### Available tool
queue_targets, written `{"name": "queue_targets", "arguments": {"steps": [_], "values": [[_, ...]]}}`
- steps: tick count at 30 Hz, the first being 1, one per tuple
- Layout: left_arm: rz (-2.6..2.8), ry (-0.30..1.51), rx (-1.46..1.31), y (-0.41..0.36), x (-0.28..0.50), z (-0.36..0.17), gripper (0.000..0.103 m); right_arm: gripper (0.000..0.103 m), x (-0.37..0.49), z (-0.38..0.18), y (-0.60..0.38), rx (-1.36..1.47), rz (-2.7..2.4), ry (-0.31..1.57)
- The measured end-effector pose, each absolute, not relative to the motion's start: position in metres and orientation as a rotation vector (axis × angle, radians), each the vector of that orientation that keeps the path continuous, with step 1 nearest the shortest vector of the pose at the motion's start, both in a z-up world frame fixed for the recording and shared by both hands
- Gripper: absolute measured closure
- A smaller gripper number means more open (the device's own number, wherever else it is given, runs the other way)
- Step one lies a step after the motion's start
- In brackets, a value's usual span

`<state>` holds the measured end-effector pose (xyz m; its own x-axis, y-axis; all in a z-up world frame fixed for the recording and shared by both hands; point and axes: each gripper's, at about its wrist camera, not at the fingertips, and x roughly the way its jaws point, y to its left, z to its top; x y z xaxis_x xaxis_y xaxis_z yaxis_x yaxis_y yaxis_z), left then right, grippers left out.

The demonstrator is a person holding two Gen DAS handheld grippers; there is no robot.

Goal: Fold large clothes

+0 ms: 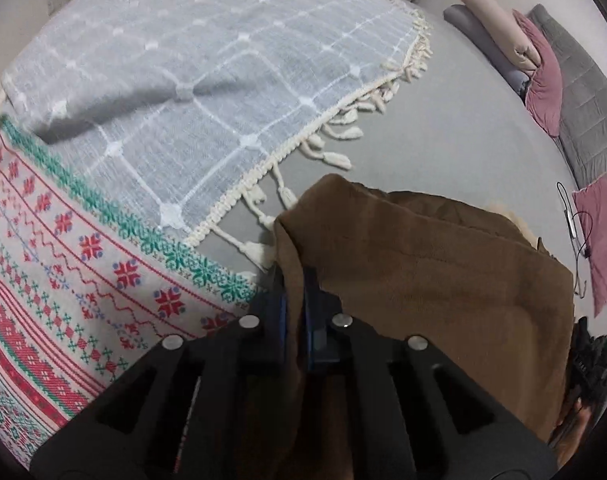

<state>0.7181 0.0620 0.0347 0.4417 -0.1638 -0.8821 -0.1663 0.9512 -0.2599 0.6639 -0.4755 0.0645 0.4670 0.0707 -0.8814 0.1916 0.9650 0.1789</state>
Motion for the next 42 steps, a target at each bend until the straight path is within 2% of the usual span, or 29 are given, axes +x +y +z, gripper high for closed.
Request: {"name": "queue_targets", "arguments": {"steps": [1, 2, 4, 10, 14, 17, 21, 23, 27, 30, 32, 34, 35, 38, 40, 42], "values": [[0.004, 1.096, -0.311, 0.060, 0.715, 0.038, 0.097, 0.085, 0.662, 0.068, -0.471, 0.232, -0.085, 1.069], [0.004, 1.068, -0.303, 0.060, 0.712, 0.043, 0.097, 0.090, 0.660, 0.073, -0.466, 0.198, -0.090, 1.051], [0.015, 1.010, -0.331, 0.066, 0.705, 0.054, 0.097, 0.094, 0.655, 0.088, -0.460, 0.148, -0.121, 1.001], [0.043, 0.837, -0.532, 0.094, 0.686, 0.109, 0.097, 0.096, 0.631, 0.159, -0.456, 0.135, -0.206, 0.756], [0.125, 0.768, -0.478, 0.082, 0.688, 0.112, 0.097, 0.096, 0.633, 0.179, -0.447, 0.096, -0.252, 0.683], [0.192, 0.815, -0.395, 0.072, 0.702, 0.078, 0.097, 0.096, 0.654, 0.165, -0.443, 0.078, -0.286, 0.709], [0.232, 0.896, -0.386, 0.070, 0.716, 0.027, 0.097, 0.096, 0.682, 0.097, -0.442, 0.053, -0.345, 0.866], [0.224, 0.894, -0.402, 0.071, 0.718, 0.026, 0.097, 0.096, 0.690, 0.071, -0.439, 0.034, -0.362, 0.903], [0.226, 0.879, -0.394, 0.075, 0.719, 0.024, 0.097, 0.094, 0.697, 0.057, -0.439, 0.010, -0.383, 0.911], [0.240, 0.892, -0.420, 0.077, 0.717, 0.020, 0.094, 0.086, 0.697, 0.054, -0.449, 0.057, -0.401, 0.932], [0.223, 0.921, -0.432, 0.078, 0.718, 0.018, 0.090, 0.064, 0.696, 0.051, -0.449, 0.074, -0.410, 0.958], [0.186, 0.940, -0.477, 0.086, 0.713, 0.023, 0.076, 0.055, 0.694, 0.057, -0.452, 0.082, -0.419, 0.970], [0.169, 0.951, -0.508, 0.092, 0.710, 0.028, 0.072, 0.051, 0.687, 0.066, -0.454, 0.110, -0.406, 0.957], [0.144, 0.911, -0.649, 0.126, 0.679, 0.054, 0.069, 0.037, 0.640, 0.108, -0.461, 0.259, -0.319, 0.848], [0.106, 0.921, -0.647, 0.134, 0.654, 0.065, 0.064, 0.029, 0.603, 0.127, -0.454, 0.283, -0.276, 0.802], [0.049, 0.952, -0.623, 0.135, 0.619, 0.070, 0.059, 0.028, 0.570, 0.135, -0.443, 0.261, -0.226, 0.819]]}}
